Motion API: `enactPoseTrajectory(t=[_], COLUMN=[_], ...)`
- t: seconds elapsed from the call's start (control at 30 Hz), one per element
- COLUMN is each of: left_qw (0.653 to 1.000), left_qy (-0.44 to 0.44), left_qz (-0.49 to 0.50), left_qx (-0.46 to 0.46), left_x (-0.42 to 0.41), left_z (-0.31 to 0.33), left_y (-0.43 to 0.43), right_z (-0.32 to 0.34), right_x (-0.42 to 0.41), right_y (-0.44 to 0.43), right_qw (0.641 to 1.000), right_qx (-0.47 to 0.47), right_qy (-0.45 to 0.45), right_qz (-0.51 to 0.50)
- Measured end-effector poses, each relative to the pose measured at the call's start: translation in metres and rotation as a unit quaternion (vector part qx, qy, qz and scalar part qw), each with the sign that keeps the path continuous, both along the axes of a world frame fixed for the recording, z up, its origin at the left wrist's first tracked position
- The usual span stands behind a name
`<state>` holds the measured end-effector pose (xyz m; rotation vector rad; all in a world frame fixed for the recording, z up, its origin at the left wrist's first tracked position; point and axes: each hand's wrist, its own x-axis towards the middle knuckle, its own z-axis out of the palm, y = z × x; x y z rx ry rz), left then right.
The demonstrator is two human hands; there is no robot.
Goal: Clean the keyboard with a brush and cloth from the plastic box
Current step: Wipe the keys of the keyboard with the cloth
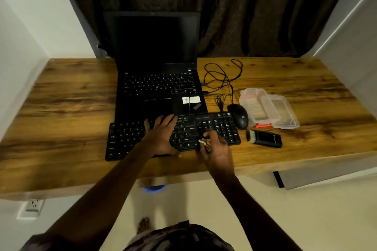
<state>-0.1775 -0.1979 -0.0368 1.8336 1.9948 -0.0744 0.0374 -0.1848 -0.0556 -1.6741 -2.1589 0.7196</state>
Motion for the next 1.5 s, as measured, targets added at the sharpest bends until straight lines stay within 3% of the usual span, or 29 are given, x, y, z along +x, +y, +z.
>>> enactPoseTrajectory(t=[0.2, 0.43, 0.57, 0.67, 0.83, 1.07, 1.2, 1.3, 1.43, 1.5], left_qw=[0.999, 0.997, 0.998, 0.998, 0.997, 0.996, 0.996, 0.996, 0.996, 0.996], left_qy=[-0.023, 0.001, 0.009, 0.012, 0.015, 0.020, 0.026, 0.029, 0.035, 0.038], left_qz=[0.044, 0.046, 0.051, 0.052, 0.058, 0.063, 0.065, 0.062, 0.056, 0.053], left_qx=[-0.015, -0.055, -0.045, -0.045, -0.049, -0.051, -0.055, -0.055, -0.058, -0.056], left_x=[0.013, 0.037, 0.040, 0.039, 0.039, 0.041, 0.041, 0.041, 0.040, 0.039], left_z=[0.004, 0.014, 0.014, 0.014, 0.015, 0.017, 0.017, 0.017, 0.017, 0.016], left_y=[0.003, 0.015, 0.016, 0.017, 0.018, 0.018, 0.019, 0.019, 0.020, 0.020], right_z=[0.003, 0.000, 0.002, 0.004, 0.005, 0.002, 0.002, 0.003, 0.002, 0.004], right_x=[0.040, 0.036, 0.061, 0.057, 0.045, 0.071, 0.061, 0.058, 0.072, 0.074], right_y=[0.014, 0.017, 0.029, 0.035, 0.027, 0.044, 0.034, 0.030, 0.039, 0.043], right_qw=[0.995, 1.000, 0.998, 0.996, 0.997, 0.995, 0.998, 0.999, 0.998, 0.996], right_qx=[0.035, 0.014, 0.041, -0.010, 0.002, 0.004, 0.024, 0.030, 0.008, 0.003], right_qy=[0.037, -0.013, -0.010, -0.022, -0.073, -0.035, 0.017, -0.041, 0.016, -0.003], right_qz=[-0.082, -0.023, -0.055, -0.083, -0.006, -0.090, -0.056, -0.011, -0.064, -0.091])
